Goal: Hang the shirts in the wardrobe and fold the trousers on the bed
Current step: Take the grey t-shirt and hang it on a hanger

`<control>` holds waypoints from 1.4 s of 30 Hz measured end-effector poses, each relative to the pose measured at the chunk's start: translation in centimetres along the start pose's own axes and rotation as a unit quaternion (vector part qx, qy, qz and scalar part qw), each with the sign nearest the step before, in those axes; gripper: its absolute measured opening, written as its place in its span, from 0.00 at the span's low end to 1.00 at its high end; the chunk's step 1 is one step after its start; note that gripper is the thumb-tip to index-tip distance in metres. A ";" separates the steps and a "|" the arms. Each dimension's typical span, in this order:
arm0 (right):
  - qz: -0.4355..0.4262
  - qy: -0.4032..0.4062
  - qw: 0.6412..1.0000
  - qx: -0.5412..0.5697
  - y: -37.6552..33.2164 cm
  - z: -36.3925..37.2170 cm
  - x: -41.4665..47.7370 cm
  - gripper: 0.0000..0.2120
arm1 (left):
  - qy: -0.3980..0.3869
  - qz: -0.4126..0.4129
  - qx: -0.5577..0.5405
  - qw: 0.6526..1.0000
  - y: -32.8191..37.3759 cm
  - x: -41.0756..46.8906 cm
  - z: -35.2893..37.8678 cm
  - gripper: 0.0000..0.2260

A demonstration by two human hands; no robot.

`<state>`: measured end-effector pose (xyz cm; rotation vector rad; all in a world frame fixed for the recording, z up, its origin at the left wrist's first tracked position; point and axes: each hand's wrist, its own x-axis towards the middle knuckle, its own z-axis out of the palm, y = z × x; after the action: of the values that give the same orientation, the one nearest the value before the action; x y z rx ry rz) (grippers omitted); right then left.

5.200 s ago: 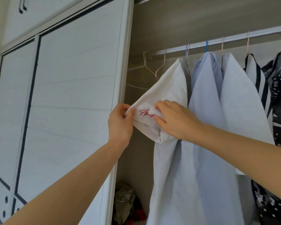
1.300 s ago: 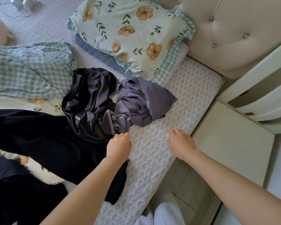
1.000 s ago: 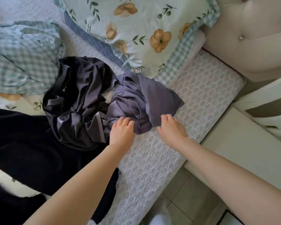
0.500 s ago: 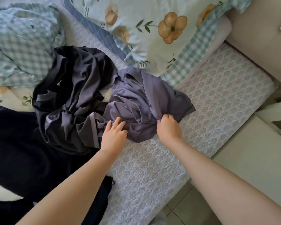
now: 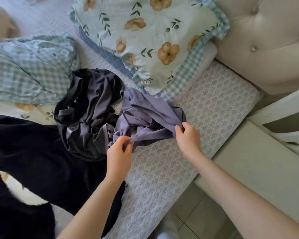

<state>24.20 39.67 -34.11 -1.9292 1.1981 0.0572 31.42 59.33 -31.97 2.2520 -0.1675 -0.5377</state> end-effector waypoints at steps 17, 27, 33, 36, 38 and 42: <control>-0.036 0.139 0.968 0.208 -5.7 -12.4 -20.9 0.09 | 0.049 0.129 -0.150 0.979 11.0 -12.9 -14.7 0.07; -0.048 0.191 0.947 0.253 -3.6 -17.3 -32.5 0.12 | -0.024 0.171 -0.145 0.974 11.7 -16.2 -16.3 0.09; -0.093 0.193 0.938 0.272 -4.9 -21.0 -37.8 0.13 | -0.167 0.233 -0.047 0.957 13.2 -17.7 -14.7 0.10; -0.125 0.187 0.939 0.258 -6.1 -23.3 -40.2 0.14 | -0.236 0.269 -0.004 0.934 15.0 -19.4 -13.5 0.12; -0.146 0.181 0.939 0.252 -6.8 -25.0 -41.7 0.13 | -0.281 0.296 -0.001 0.913 16.4 -20.6 -12.7 0.16; -0.184 0.168 0.941 0.228 -7.8 -28.1 -44.4 0.15 | -0.395 0.343 -0.002 0.852 19.5 -23.6 -11.1 0.19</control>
<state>-4.24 54.12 8.36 -1.7470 0.9310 -0.7135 15.93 60.57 -3.29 1.6553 -1.3197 -1.0067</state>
